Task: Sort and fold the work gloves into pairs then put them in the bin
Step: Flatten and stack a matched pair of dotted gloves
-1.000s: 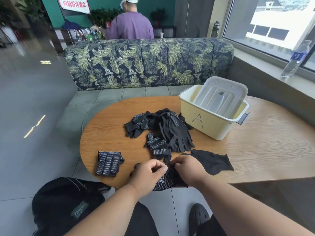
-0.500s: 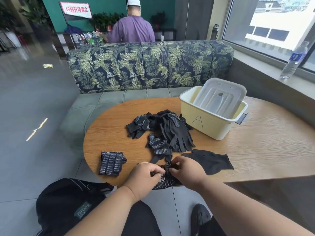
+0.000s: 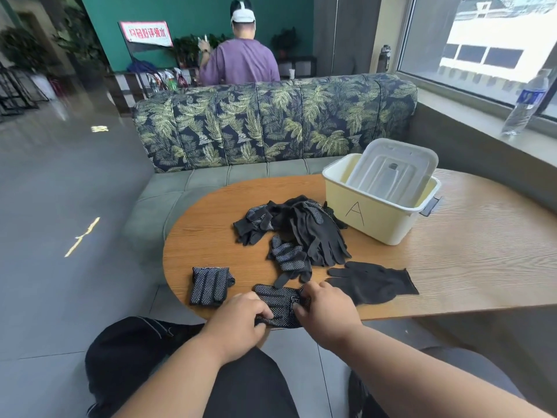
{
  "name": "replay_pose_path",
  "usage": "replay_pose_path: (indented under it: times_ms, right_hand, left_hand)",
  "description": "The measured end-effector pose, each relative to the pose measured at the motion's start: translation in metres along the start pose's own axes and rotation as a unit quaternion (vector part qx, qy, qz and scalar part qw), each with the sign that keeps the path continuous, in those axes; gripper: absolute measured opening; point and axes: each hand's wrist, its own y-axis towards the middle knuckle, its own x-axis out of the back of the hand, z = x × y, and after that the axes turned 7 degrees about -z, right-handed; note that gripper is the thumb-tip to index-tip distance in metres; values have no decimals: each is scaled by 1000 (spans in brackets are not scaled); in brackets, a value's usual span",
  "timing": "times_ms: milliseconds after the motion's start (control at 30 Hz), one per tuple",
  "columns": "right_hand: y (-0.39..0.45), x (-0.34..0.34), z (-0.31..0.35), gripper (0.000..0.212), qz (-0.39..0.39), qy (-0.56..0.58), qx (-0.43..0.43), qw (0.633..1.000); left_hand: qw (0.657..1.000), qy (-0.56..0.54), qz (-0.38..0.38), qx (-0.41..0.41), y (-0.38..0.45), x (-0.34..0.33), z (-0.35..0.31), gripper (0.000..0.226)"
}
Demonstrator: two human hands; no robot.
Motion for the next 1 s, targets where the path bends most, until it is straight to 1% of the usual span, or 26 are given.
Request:
replay_pose_path:
  times_ms: [67,100,233,467,700,800,900,933,1000]
  right_hand:
    - [-5,1,2,56,9,-10,-11,1000]
    - [-7,1,2,62,9,-17,-8,1000]
    - [-10,-1,0,70,5,-34,-1,999]
    - [-12,-4,-2,69,-1,-38,7,999]
    - [-14,-7,-6,69,-3,-42,20,999]
    - [-14,-9,-10,66,1,-37,28,999]
    - [-13,-9,-12,62,7,-20,27,999]
    - [-12,-10,-13,59,8,-13,25,1000]
    - [-10,-10,-16,50,7,5,20,1000]
  left_hand:
    - [1000,-12,-6,7,1,2,-1,19]
    - [1000,-18,-6,13,1,3,-2,19]
    - [999,-34,-20,31,4,5,-5,19]
    - [998,-23,-44,49,10,5,-8,15]
    - [994,35,-81,64,22,-5,-19,21]
    - [991,59,-81,87,30,-12,-22,23]
    - [989,77,-87,87,36,-18,-28,23]
    - [990,68,-85,91,37,-20,-30,22]
    - [990,-3,-76,121,38,-26,-31,23]
